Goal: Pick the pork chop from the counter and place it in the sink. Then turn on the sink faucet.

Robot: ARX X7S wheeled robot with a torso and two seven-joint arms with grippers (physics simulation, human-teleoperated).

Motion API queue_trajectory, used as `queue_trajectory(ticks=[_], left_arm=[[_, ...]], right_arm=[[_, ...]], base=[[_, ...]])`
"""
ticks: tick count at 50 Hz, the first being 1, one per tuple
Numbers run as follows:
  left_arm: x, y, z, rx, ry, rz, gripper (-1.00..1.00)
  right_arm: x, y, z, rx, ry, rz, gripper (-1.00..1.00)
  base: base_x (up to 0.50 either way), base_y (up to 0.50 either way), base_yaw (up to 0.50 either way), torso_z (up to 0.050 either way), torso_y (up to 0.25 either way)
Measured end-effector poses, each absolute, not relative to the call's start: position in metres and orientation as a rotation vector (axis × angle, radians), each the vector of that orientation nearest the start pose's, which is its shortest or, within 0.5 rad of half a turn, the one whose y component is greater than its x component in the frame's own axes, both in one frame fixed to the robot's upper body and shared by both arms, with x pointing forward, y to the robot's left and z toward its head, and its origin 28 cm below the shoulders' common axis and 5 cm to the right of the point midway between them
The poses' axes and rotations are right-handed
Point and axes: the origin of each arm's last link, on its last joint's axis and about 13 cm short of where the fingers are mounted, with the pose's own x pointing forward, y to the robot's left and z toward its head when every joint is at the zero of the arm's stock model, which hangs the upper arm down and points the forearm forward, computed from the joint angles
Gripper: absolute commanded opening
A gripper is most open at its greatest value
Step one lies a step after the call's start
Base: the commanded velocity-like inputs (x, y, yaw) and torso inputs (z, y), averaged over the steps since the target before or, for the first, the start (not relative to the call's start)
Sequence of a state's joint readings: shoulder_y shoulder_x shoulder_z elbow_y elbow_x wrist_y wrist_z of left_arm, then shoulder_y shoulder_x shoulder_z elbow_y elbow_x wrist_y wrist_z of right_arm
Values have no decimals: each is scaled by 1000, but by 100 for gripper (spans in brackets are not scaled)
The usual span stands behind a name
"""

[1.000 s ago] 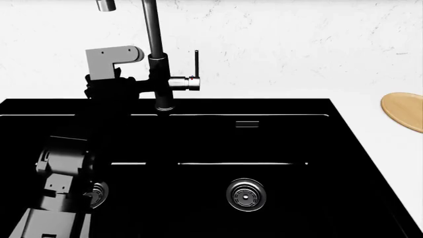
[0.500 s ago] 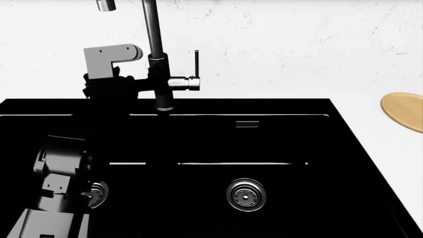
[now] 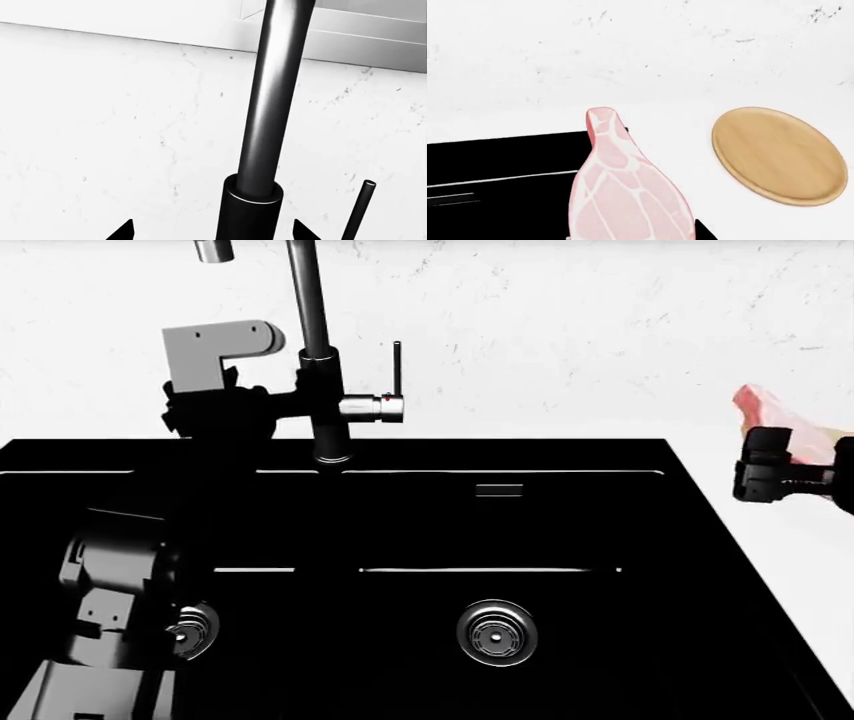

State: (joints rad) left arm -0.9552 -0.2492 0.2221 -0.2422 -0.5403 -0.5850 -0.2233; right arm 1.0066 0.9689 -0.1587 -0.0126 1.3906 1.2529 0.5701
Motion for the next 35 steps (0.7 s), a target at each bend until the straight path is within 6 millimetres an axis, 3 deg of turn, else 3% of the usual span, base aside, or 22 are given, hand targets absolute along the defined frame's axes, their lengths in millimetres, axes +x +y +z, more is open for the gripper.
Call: queue_trajectory(ticks=[18, 35], left_arm=[[367, 225, 214, -118, -51, -40, 100], [366, 225, 215, -120, -52, -41, 100]], right_arm=[[288, -200, 273, -81, 417, 72, -100], [291, -160, 266, -143, 470, 240, -100]], base=[[0, 0, 0, 0, 0], [0, 0, 0, 0, 0]])
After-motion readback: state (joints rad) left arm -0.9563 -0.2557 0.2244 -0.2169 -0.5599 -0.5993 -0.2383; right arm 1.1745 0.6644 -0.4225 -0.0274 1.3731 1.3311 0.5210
